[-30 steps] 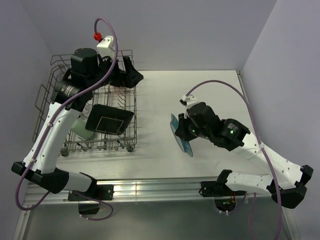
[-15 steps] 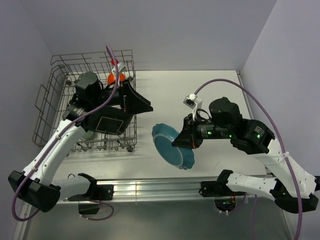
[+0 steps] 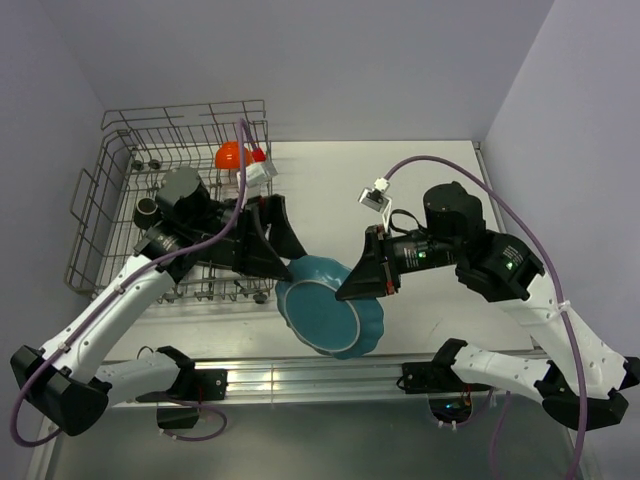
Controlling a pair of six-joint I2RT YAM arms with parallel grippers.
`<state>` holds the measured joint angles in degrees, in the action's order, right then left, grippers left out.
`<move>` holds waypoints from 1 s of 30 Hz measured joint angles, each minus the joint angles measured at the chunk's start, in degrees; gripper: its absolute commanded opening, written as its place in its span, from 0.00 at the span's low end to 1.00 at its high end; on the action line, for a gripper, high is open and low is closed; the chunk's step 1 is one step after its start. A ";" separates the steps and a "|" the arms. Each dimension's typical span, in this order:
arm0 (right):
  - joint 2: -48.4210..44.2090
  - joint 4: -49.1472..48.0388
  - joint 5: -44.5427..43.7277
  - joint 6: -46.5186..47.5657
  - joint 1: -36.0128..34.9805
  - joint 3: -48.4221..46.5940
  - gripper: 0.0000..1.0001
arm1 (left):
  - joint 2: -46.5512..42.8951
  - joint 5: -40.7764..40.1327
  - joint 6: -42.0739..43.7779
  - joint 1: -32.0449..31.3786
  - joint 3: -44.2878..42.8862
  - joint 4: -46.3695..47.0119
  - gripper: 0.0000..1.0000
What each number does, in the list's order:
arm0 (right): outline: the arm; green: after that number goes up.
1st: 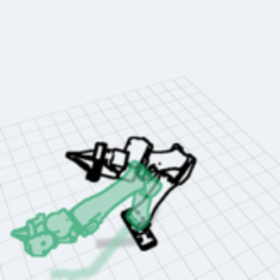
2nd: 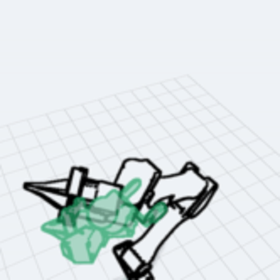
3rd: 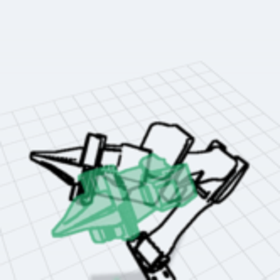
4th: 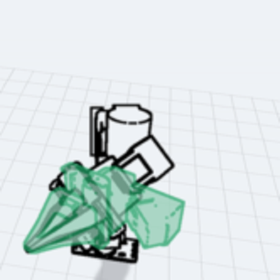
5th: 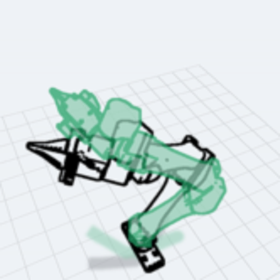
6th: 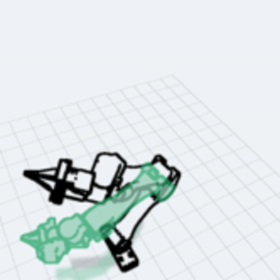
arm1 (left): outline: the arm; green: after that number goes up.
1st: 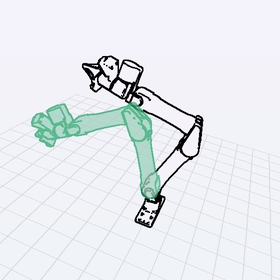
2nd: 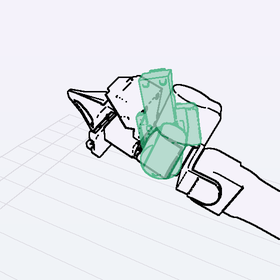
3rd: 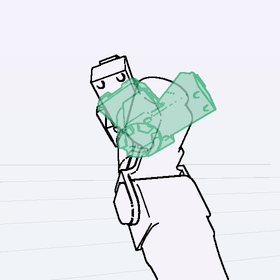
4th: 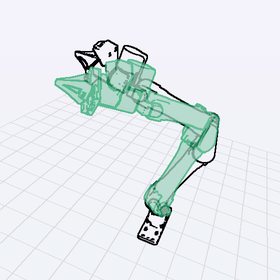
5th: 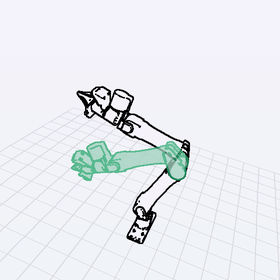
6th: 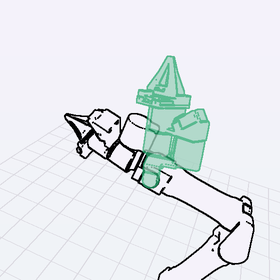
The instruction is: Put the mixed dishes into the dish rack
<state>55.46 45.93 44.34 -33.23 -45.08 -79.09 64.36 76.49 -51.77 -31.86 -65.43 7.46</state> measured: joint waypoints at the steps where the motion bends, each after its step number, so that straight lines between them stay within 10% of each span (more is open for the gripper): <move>1: 0.22 -1.07 1.07 -0.63 0.31 0.00 0.00 | -0.39 0.17 0.00 -1.25 0.70 -0.04 0.99; 17: 3.19 -12.74 8.20 -9.77 2.25 0.07 0.00 | -4.07 -1.36 2.21 -9.42 3.32 -5.46 0.80; 23: 3.15 -18.58 9.73 -15.93 2.71 1.95 0.00 | -4.52 -4.22 4.37 -9.70 3.06 -8.83 0.42; 26: 3.17 -19.74 10.21 -17.51 2.75 2.75 0.00 | -4.52 -5.75 6.91 -9.73 1.88 -13.27 0.00; 30: 3.28 -20.79 10.12 -18.23 2.75 2.78 0.00 | -4.17 -8.46 12.26 -9.99 -1.51 -21.62 0.00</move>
<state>58.74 25.15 54.46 -51.46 -42.33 -76.31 60.18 68.03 -39.51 -41.85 -66.94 -14.15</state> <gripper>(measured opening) 0.201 0.719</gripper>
